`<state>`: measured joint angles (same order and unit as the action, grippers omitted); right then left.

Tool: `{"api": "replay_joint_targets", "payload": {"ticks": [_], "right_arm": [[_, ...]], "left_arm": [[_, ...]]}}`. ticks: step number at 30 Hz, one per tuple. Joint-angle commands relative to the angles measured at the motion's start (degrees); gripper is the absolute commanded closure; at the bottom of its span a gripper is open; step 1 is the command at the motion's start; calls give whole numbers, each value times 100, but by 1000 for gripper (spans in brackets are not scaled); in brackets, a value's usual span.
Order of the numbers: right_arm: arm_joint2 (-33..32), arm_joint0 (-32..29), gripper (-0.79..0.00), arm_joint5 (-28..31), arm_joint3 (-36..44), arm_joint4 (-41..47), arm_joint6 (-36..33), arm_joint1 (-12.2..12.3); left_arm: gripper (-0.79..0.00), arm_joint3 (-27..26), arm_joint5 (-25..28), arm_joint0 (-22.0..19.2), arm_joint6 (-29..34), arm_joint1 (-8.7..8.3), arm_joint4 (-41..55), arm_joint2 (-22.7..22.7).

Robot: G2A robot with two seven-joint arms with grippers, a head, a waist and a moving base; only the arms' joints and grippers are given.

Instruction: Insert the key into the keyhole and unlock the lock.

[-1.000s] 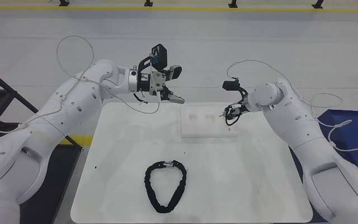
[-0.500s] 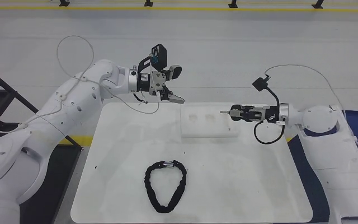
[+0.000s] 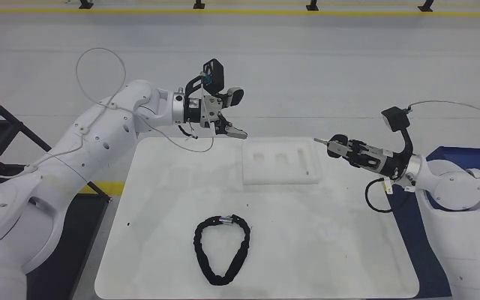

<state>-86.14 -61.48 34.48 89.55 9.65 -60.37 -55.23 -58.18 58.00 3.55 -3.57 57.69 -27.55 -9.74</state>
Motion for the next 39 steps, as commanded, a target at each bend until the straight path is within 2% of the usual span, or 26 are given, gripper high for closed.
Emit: {"api": "replay_joint_targets", "payload": {"ticks": [1, 16, 21, 28, 33, 39], "right_arm": [[1, 2, 0, 1, -2, 1, -1, 0], [1, 2, 0, 1, -2, 1, -1, 0], [1, 2, 0, 1, -2, 1, -1, 0], [1, 2, 0, 1, -2, 1, -1, 0], [1, 2, 0, 1, -2, 1, -1, 0], [1, 2, 0, 1, -2, 1, -1, 0]], "left_arm": [[-785, 0, 0, 0, 0, 0, 0, 0], [-785, 0, 0, 0, 0, 0, 0, 0], [-785, -56, -257, 300, 326, -18, -208, -52], [-785, 98, -66, 796, 575, -67, -394, -135], [-785, 216, 0, 1142, 879, -61, -171, -106], [-785, 28, 0, 1515, 1320, -45, -122, 0]]}}
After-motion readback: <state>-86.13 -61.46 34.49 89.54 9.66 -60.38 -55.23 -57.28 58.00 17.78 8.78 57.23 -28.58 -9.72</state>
